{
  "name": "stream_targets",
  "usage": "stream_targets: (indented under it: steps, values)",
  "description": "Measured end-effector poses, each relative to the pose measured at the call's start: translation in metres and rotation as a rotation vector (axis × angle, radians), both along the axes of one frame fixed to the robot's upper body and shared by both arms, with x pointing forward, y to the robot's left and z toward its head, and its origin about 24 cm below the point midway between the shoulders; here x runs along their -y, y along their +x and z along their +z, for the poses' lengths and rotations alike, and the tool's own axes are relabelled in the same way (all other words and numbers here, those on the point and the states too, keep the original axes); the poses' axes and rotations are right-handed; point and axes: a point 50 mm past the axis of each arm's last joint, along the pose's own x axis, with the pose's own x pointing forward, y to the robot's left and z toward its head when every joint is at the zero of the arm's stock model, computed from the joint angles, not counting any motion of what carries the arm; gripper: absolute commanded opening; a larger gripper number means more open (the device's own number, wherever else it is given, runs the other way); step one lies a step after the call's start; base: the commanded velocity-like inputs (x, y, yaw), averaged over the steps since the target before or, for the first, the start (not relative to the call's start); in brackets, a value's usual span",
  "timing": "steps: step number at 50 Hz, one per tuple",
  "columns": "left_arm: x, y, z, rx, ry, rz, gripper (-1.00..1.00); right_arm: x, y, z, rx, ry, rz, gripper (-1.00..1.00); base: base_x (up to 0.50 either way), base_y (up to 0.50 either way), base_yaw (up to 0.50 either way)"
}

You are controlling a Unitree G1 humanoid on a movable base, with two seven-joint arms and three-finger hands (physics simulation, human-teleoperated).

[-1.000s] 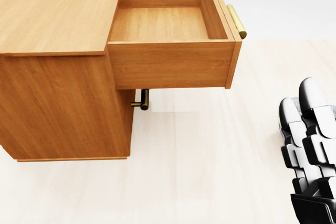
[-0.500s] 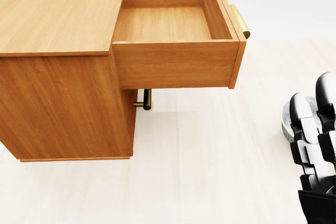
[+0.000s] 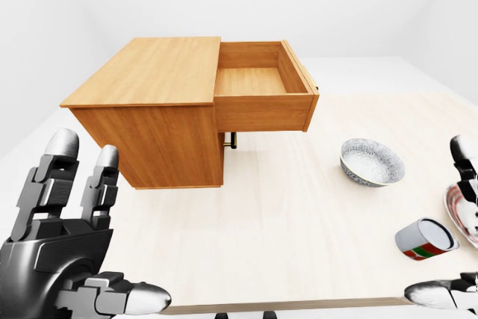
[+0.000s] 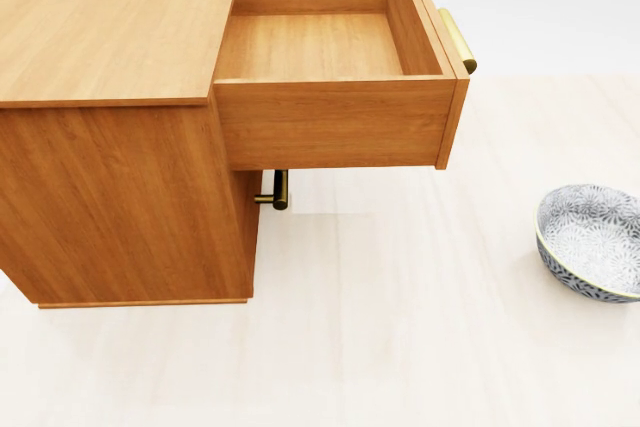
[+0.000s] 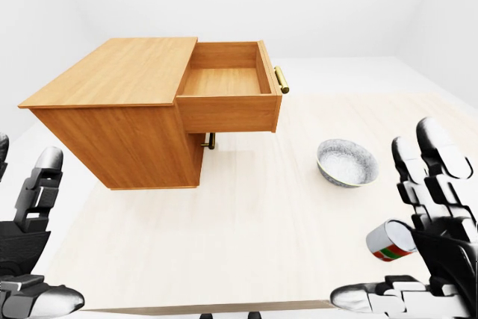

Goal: Put the ketchup in the top drawer of the cabinet.

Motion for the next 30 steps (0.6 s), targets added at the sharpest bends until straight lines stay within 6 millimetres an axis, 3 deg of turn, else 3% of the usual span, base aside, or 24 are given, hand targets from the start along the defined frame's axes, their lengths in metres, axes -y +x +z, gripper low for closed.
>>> stream_targets:
  steps: [6,12,20,30]
  values:
    - [0.001,0.0,-0.001,-0.002,0.003,0.001,1.0,0.014,-0.015,0.037,0.091,-0.363,-0.026,1.0,0.0,0.0,0.0]
    - [0.0,0.0,-0.001,-0.003,0.003,0.003,1.0,0.025,-0.029,0.057,0.101,-0.628,-0.183,1.0,0.0,0.0,0.0]
    - [0.001,0.0,-0.001,-0.003,0.004,0.004,1.0,0.048,-0.041,0.069,0.113,-0.727,-0.486,1.0,0.0,0.0,0.0]
    - [0.001,0.001,-0.001,-0.004,0.005,0.005,1.0,0.074,-0.053,0.072,0.06,-0.741,-0.72,1.0,0.0,0.0,0.0]
